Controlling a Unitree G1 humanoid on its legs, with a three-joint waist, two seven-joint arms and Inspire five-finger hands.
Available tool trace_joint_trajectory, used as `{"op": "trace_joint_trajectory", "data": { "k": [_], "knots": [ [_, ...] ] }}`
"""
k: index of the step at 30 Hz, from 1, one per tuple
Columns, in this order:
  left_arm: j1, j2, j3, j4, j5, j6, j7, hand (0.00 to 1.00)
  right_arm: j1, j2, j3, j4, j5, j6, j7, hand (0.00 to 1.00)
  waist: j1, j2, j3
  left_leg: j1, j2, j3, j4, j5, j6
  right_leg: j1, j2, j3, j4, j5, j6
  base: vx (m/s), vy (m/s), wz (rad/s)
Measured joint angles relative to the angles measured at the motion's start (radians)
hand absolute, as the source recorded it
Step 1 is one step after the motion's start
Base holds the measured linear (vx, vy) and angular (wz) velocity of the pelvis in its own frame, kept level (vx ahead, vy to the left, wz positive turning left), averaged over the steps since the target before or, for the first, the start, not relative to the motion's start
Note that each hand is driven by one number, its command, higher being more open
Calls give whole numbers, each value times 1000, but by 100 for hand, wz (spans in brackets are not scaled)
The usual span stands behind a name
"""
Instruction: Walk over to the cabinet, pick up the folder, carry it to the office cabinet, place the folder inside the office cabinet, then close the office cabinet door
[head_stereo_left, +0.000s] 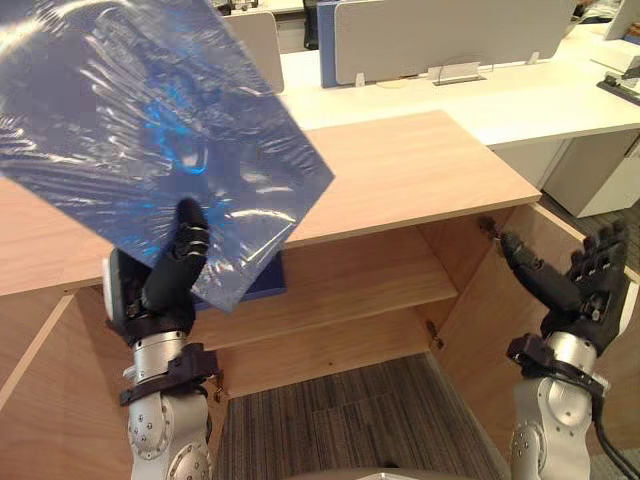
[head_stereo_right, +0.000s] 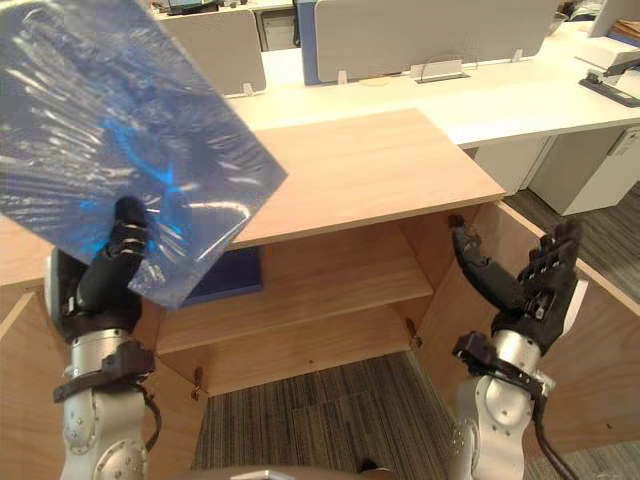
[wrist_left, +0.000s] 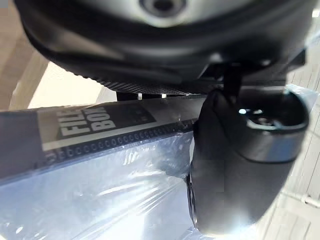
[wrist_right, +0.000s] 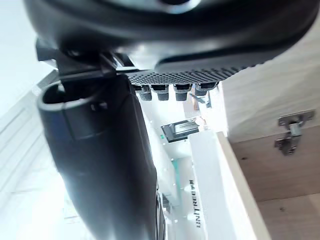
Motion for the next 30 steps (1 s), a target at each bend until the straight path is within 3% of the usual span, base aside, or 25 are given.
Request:
{"op": "trace_joint_trajectory", "data": {
  "k": [6,15,20,30],
  "knots": [
    [-37,45,-2,55,2,2,-64,0,-52,-101,35,-5,71,-3,84,100,0,1,0,-1,-1,9,13,-3,0,1,0,12,-3,12,3,-25,7,-5],
    [-78,176,-47,100,22,2,-158,0,-251,-417,168,67,425,-7,290,100,8,-3,-4,0,-1,8,15,-1,2,6,0,10,-8,21,4,0,0,0],
    [-78,202,-73,125,22,2,-175,0,-286,-471,220,109,567,-19,347,100,12,-12,-21,5,-1,3,12,0,3,16,-2,4,-12,21,5,1,4,3],
    [-79,269,-139,139,20,1,-187,0,-368,-633,487,171,751,-12,480,100,25,-27,-59,6,-10,-4,-1,16,9,22,-13,-5,-24,34,9,-6,4,1]
  ]
}}
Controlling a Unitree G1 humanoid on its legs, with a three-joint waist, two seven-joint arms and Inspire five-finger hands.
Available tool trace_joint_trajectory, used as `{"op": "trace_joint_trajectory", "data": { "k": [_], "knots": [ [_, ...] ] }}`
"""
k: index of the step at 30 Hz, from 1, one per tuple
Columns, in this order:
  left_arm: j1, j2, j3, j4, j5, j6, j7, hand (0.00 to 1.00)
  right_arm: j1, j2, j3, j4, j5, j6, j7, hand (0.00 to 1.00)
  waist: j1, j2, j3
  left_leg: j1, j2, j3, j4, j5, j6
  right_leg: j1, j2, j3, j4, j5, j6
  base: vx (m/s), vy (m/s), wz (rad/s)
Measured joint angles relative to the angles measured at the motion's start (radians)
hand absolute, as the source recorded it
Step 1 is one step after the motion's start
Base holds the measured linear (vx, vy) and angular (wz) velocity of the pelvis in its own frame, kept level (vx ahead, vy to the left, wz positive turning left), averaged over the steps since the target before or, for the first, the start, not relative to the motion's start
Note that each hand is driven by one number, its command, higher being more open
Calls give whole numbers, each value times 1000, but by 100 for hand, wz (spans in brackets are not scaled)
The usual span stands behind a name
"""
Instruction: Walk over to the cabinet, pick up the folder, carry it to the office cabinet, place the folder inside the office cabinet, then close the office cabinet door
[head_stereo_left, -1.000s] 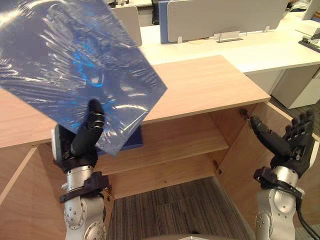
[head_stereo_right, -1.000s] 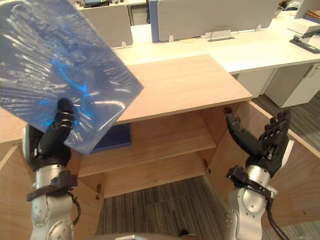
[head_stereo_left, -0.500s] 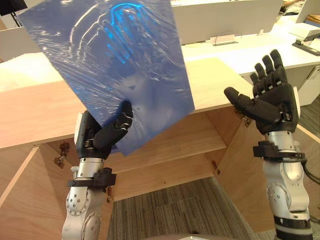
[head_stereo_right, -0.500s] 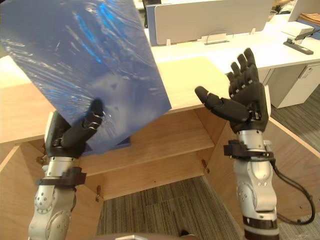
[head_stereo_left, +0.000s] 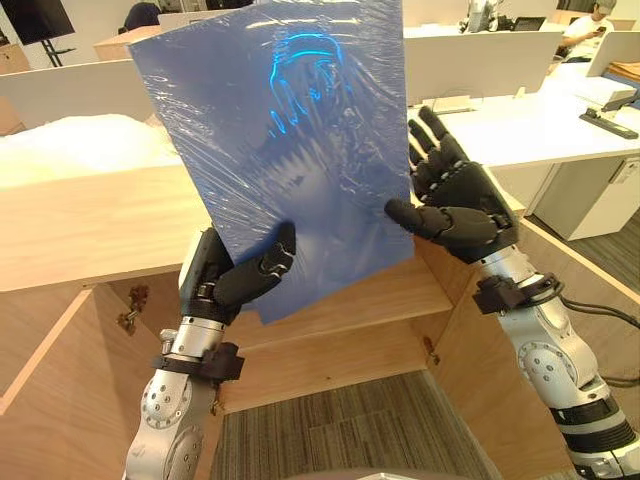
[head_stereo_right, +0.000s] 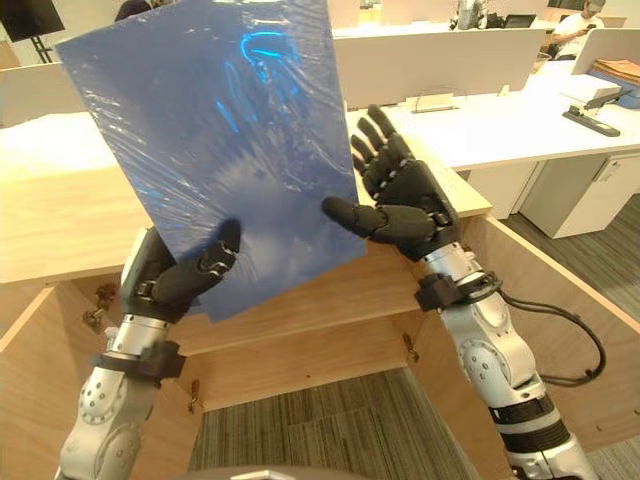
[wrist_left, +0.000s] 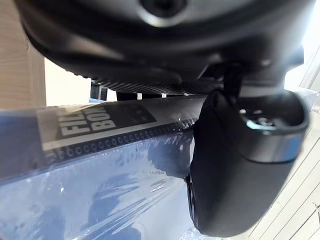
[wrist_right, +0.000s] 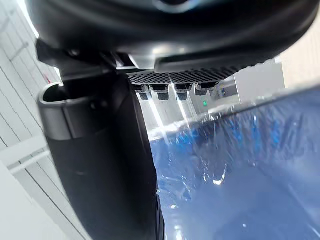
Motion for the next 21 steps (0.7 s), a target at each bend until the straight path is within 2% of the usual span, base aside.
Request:
{"op": "trace_joint_trajectory", "data": {
  "k": [11,14,15,17,18,21],
  "knots": [
    [-2,172,-8,0,-43,-23,-12,0,-87,-189,165,37,46,12,20,100,9,-16,-17,11,-8,-19,-44,29,1,24,-8,-19,-35,19,1,-20,11,6],
    [-20,267,-18,0,-99,-24,-22,0,-127,-261,219,44,88,12,21,100,10,-17,-18,10,-8,-19,-47,31,-1,25,-8,-22,-43,22,0,0,0,0],
    [-31,320,-23,0,-140,-24,-37,0,-143,-290,244,45,116,12,22,0,10,-18,-18,10,-7,-19,-48,32,-1,26,-8,-23,-46,23,0,0,0,0],
    [-43,385,-40,6,-190,-28,-43,0,-158,-327,271,46,129,12,30,0,10,-18,-19,10,-8,-20,-50,32,-1,26,-8,-23,-47,23,0,0,0,0],
    [-56,428,-51,29,-237,-31,-53,100,-172,-362,302,46,156,12,36,0,10,-17,-19,11,-8,-20,-51,32,-1,27,-8,-23,-47,23,0,0,0,0],
    [-75,523,-116,91,-322,-53,-68,100,-184,-421,356,47,160,15,38,0,11,-19,-20,14,-8,-19,-55,33,-2,28,-8,-23,-48,23,0,0,0,0]
  ]
}}
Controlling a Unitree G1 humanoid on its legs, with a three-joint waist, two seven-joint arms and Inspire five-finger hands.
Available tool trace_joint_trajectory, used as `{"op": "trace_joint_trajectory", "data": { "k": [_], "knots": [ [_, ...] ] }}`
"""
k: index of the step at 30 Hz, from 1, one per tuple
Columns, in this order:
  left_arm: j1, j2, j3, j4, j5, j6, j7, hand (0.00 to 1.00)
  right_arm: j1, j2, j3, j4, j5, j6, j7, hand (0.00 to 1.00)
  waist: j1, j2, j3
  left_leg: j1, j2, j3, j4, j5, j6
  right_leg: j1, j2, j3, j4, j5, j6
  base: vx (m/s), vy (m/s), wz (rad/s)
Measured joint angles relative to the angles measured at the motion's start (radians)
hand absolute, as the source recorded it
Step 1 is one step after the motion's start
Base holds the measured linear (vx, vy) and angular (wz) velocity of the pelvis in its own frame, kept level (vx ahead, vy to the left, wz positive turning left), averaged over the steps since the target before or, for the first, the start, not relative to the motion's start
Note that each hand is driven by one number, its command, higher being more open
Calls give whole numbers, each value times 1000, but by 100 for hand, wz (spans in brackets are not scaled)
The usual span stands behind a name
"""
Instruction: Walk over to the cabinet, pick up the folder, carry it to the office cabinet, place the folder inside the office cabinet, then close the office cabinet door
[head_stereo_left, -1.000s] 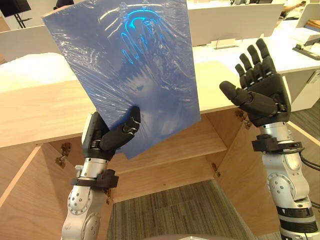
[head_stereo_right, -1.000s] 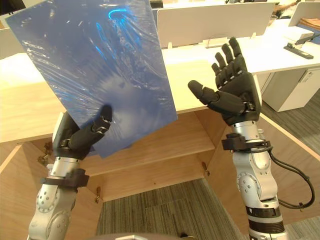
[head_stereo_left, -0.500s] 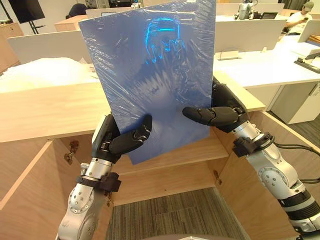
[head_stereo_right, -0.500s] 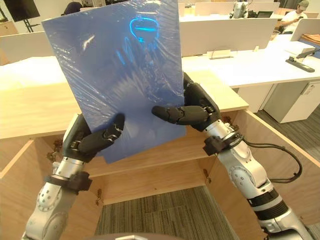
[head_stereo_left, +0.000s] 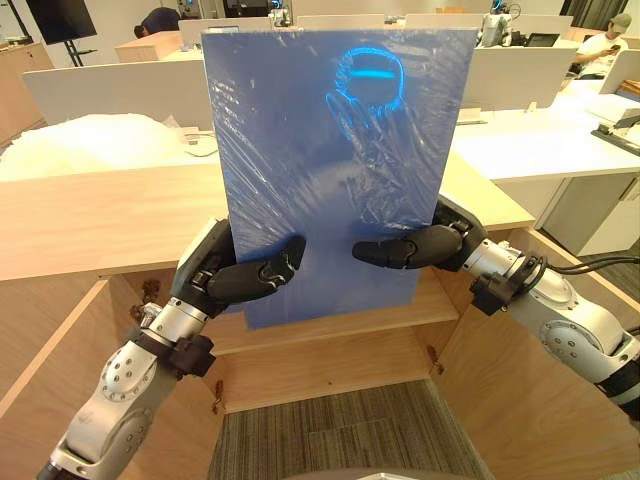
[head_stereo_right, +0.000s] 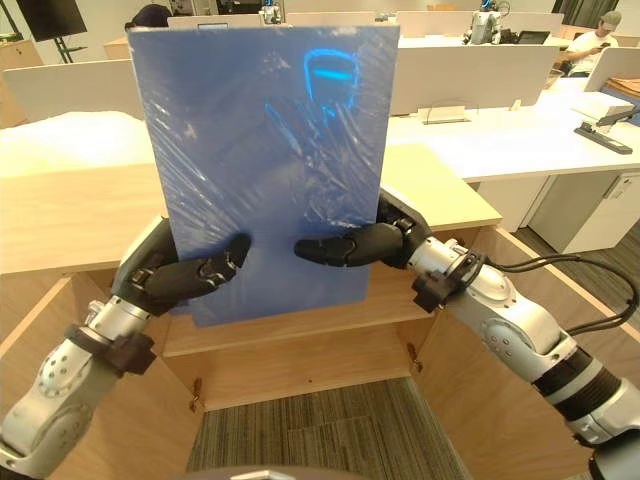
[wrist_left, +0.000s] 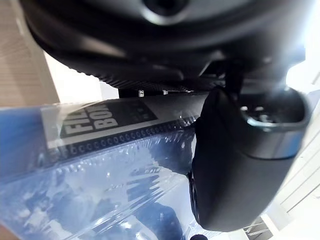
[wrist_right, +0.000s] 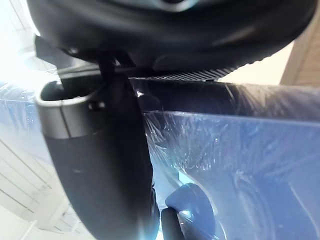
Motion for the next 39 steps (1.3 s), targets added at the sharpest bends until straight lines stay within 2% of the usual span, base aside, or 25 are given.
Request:
{"op": "trace_joint_trajectory", "data": {
  "k": [3,4,6,7,9,11,13,16,18,20,24,27,28,30,33,34,37,39],
  "knots": [
    [0,117,-136,90,-19,-11,-41,100,-1,-48,59,24,-1,15,-1,0,0,-3,0,13,0,5,-8,1,-2,4,0,5,0,-1,0,-4,7,-3],
    [1,141,-172,109,-19,-4,-58,100,-5,-55,69,24,-8,19,0,0,-1,-3,0,12,0,5,-10,2,-3,4,0,6,0,-1,0,-24,6,-6],
    [6,191,-305,189,-8,40,-103,100,-41,-97,137,11,-57,40,39,0,-5,-3,0,18,1,12,-21,4,-6,3,2,11,1,-3,0,-31,4,-7],
    [6,195,-337,204,10,52,-117,100,-44,-103,148,2,-89,43,39,0,-5,-5,1,21,1,15,-23,4,-7,3,3,12,1,-3,-1,-21,6,-9],
    [15,194,-454,226,114,96,-200,100,-45,-80,156,-40,-170,54,45,0,-8,-18,2,22,4,23,-28,5,-9,-3,8,18,3,-4,-2,-17,3,-10],
    [30,168,-515,235,162,110,-261,100,-49,-33,145,-107,-220,54,41,0,-11,-21,4,26,4,27,-30,5,-10,-5,10,23,4,-4,-2,-6,2,-8],
    [44,125,-532,250,200,112,-300,100,-50,29,96,-174,-328,45,40,0,-11,-21,5,31,3,28,-31,5,-10,-5,10,24,7,-6,-1,0,0,0],
    [42,24,-527,359,271,111,-290,100,-51,162,-8,-253,-512,-10,6,0,-6,-23,5,29,0,27,-31,4,-10,-14,8,24,26,-17,-2,-47,2,2],
    [37,-38,-528,461,328,111,-289,100,-51,270,-41,-271,-681,-96,-51,0,-8,-25,3,28,0,27,-31,4,-10,-15,8,24,29,-20,-1,-49,3,-1],
    [37,-76,-528,541,392,112,-290,100,-48,313,-24,-270,-785,-156,-77,0,-8,-28,1,27,0,27,-31,4,-10,-15,8,26,29,-20,-1,-15,2,0],
    [36,-123,-497,653,528,107,-289,100,3,314,136,-198,-1002,-192,-89,0,-7,-38,2,20,2,24,-22,-1,-8,-18,7,25,29,-20,-1,-8,0,0],
    [38,-182,-440,780,633,105,-272,100,71,286,269,-36,-1201,-189,-85,0,0,-49,10,10,2,20,-7,-10,-3,-18,2,21,28,-21,0,-8,3,3],
    [37,-195,-424,806,654,105,-267,100,85,280,283,3,-1240,-186,-82,0,3,-50,13,9,1,19,-6,-10,-2,-18,0,20,28,-21,1,-5,14,4],
    [44,-273,-334,910,715,112,-235,100,114,272,304,137,-1360,-152,-91,0,15,-51,28,7,-5,16,-5,-12,2,-19,-6,18,29,-23,4,1,25,4],
    [55,-409,-193,948,894,136,-119,100,113,276,303,319,-1532,-101,-88,0,33,-33,46,2,-13,2,3,-14,6,-19,-16,7,28,-27,10,17,31,11],
    [58,-422,-176,948,907,136,-103,100,112,282,303,348,-1544,-94,-83,0,38,-31,47,0,-13,0,6,-14,6,-19,-16,6,28,-27,10,33,24,13],
    [68,-454,-124,948,926,138,-66,100,113,366,254,540,-1542,-83,-70,0,45,-20,60,-9,-12,-26,18,-15,8,-12,-13,-21,29,-32,6,10,-1,22],
    [79,-486,-83,963,926,139,-45,100,113,480,128,707,-1532,-42,-69,0,46,3,74,-13,-10,-35,24,-15,8,-9,-14,-31,31,-33,5,-15,-7,14]
  ]
}}
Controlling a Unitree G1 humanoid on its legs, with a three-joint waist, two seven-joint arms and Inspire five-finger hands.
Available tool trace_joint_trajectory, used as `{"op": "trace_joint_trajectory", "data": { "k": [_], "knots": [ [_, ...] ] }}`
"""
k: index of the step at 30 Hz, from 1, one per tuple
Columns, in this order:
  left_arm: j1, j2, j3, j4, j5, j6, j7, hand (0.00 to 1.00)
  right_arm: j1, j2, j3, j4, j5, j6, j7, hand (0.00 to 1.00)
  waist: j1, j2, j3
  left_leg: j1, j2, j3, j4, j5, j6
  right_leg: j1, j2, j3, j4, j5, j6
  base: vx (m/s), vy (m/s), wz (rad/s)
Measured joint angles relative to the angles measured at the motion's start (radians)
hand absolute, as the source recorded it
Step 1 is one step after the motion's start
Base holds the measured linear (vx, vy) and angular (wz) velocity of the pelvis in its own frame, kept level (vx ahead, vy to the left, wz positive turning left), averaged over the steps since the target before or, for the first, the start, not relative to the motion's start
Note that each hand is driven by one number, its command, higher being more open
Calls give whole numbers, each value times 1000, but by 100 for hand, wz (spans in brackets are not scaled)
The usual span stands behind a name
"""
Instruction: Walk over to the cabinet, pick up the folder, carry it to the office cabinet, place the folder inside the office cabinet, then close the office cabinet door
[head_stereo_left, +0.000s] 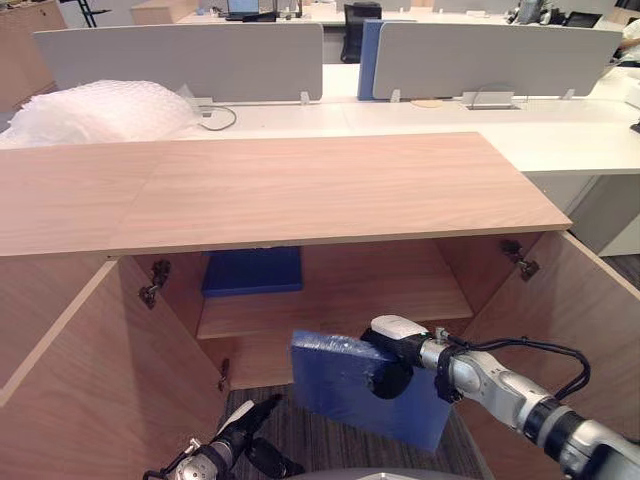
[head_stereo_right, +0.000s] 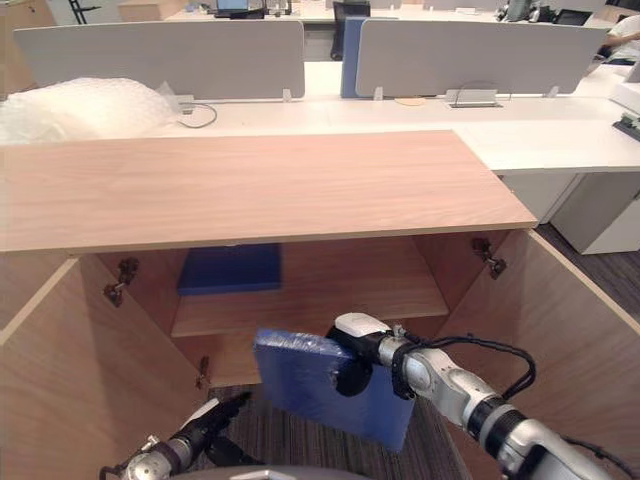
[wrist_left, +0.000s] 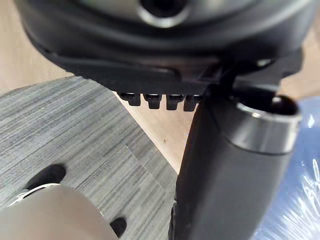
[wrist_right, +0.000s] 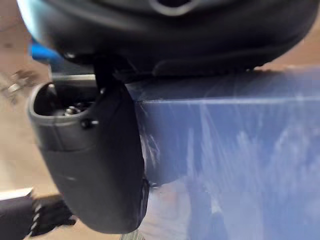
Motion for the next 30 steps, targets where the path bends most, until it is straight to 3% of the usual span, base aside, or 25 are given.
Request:
{"op": "trace_joint_trajectory", "data": {
  "k": [4,7,9,13,17,19,20,21,23,25,30],
  "knots": [
    [21,-31,33,16,0,6,18,100,0,145,-270,182,260,93,-47,0,0,26,12,-13,0,-20,6,2,1,-3,-2,-18,3,-2,-1,-29,-3,15],
    [49,-51,43,17,0,25,40,100,-27,236,-450,287,554,128,-161,0,1,38,7,-30,-1,-33,5,8,1,-12,-4,-31,1,-2,-2,-8,-6,11],
    [47,-56,45,18,0,27,46,100,-51,260,-499,331,706,132,-208,0,1,40,7,-41,-2,-45,4,13,1,-21,-6,-41,0,-1,-3,1,-3,16],
    [48,-97,79,37,6,48,79,100,-101,300,-567,383,1199,127,-267,0,2,54,14,-53,-5,-61,-12,26,5,-24,-9,-61,-11,5,-4,26,10,13],
    [43,-125,108,44,57,50,114,100,-159,325,-674,386,1459,83,-268,0,3,77,36,-88,-13,-90,0,34,9,-27,-20,-88,-35,21,-4,11,21,20],
    [25,-128,120,50,74,48,126,100,-207,320,-721,387,1526,45,-268,0,1,84,67,-141,-17,-114,63,20,11,-41,-28,-105,-25,24,-3,-71,15,34],
    [-2,-129,130,54,71,41,137,100,-276,309,-760,387,1558,14,-278,0,3,101,123,-203,-8,-129,156,-11,7,-65,-27,-117,5,22,-4,-212,27,31],
    [-27,-130,142,46,64,26,142,100,-362,290,-782,384,1571,-13,-288,0,7,123,185,-276,5,-135,264,-48,6,-114,-18,-118,65,9,-8,-303,28,19],
    [-49,-132,146,-10,41,13,142,100,-464,236,-787,322,1575,-32,-307,0,19,160,245,-423,20,-143,427,-96,2,-258,-13,-119,233,-47,-10,-291,3,8],
    [-58,-134,150,-61,15,-9,143,100,-535,197,-789,229,1573,-40,-319,0,40,175,297,-535,21,-142,555,-137,-2,-399,-17,-104,423,-115,-12,-288,-34,0],
    [-65,-180,198,-85,-39,-35,144,100,-675,196,-744,171,1571,-40,-334,0,51,193,335,-707,16,-122,756,-207,-11,-611,-32,-66,683,-213,-3,-204,-51,-6]
  ]
}}
